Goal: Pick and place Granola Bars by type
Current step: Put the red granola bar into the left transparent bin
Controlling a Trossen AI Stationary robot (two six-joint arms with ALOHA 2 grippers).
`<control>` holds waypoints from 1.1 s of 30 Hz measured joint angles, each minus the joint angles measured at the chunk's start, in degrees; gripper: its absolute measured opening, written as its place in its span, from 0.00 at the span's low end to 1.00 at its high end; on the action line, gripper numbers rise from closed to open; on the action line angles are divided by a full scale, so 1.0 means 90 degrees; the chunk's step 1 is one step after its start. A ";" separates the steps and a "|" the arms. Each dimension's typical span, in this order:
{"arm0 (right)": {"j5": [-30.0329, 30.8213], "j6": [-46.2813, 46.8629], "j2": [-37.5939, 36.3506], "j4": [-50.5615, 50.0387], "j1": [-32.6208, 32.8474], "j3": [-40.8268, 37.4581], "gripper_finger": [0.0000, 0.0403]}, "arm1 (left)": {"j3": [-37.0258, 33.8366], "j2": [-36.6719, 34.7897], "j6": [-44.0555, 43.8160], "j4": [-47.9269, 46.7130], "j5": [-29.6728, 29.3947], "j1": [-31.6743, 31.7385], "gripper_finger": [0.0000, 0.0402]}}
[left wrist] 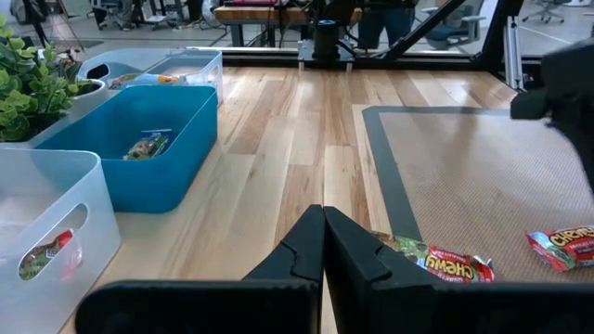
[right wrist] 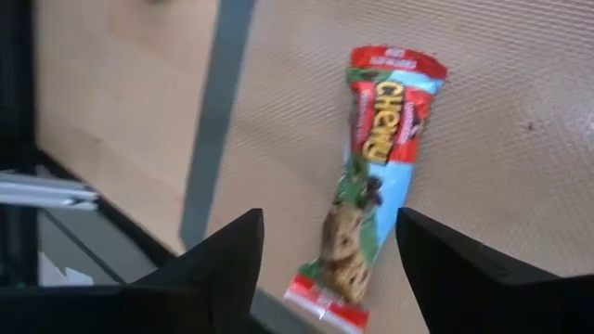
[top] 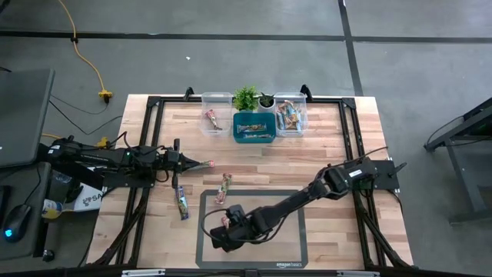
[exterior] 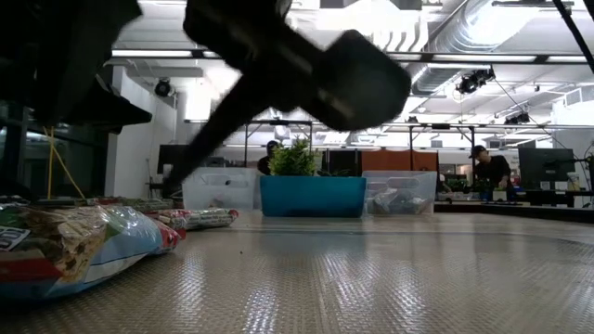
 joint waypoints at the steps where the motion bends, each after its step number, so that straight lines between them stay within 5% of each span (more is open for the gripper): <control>1: -0.0017 -0.0005 0.0038 0.0000 -0.0022 0.0000 0.58 | -0.0001 0.0002 0.0001 0.0000 0.0000 0.0001 0.00; 33: -0.0745 -0.0512 0.0424 0.0232 -0.0417 0.0012 0.63 | -0.0002 0.0002 0.0002 0.0000 -0.0001 -0.0001 0.00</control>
